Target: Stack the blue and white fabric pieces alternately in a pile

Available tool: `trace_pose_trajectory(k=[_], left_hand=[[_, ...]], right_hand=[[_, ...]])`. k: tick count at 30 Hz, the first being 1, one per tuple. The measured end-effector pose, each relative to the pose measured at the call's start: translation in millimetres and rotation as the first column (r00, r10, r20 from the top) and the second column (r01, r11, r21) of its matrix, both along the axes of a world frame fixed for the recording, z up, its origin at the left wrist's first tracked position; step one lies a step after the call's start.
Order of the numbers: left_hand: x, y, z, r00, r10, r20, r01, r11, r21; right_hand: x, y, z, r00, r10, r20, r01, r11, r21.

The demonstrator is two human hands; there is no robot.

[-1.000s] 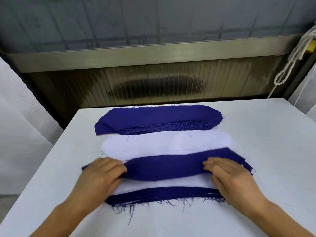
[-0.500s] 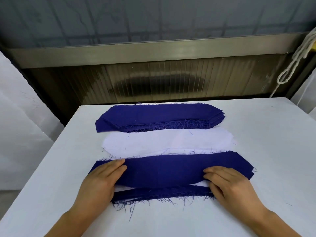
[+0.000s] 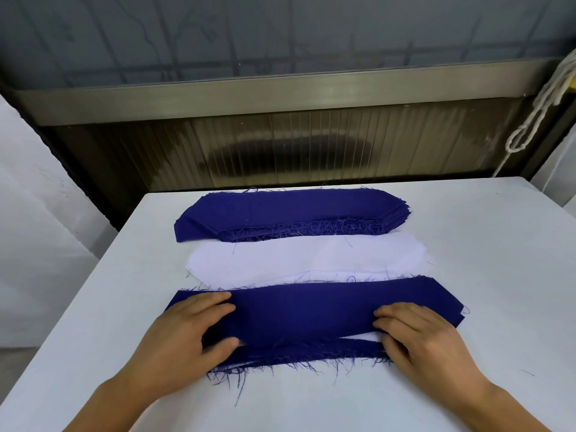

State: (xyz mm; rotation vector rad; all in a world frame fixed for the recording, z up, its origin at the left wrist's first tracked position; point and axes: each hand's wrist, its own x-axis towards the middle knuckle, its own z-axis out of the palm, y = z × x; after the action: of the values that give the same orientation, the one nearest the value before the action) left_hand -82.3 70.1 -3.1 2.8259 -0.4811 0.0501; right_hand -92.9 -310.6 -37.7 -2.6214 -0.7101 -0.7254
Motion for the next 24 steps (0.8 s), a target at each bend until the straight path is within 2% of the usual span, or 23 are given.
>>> trace_pose_trajectory(k=[7, 13, 18, 21, 24], left_hand=[[14, -38, -1, 0.993, -0.115, -0.01, 0.113, 0.986, -0.12], [35, -69, -5, 0.973, -0.222, 0.054, 0.225, 0.974, -0.04], [43, -72, -6, 0.952, -0.303, 0.036, 0.3, 0.951, 0.074], [35, -58, -8, 0.958, -0.268, 0.099, 0.258, 0.961, 0.099], [29, -30, -17, 0.974, -0.174, 0.148, 0.172, 0.985, 0.025]], right_hand=[[4, 2, 7, 0.999, 0.04, -0.011, -0.04, 0.999, -0.005], [22, 23, 27, 0.994, 0.086, -0.074, -0.085, 0.996, 0.006], [46, 44, 24, 0.935, -0.101, -0.341, 0.078, 0.994, -0.08], [42, 37, 14, 0.925, -0.187, -0.332, 0.16, 0.981, -0.108], [35, 23, 10, 0.929, -0.252, -0.271, 0.244, 0.968, -0.062]])
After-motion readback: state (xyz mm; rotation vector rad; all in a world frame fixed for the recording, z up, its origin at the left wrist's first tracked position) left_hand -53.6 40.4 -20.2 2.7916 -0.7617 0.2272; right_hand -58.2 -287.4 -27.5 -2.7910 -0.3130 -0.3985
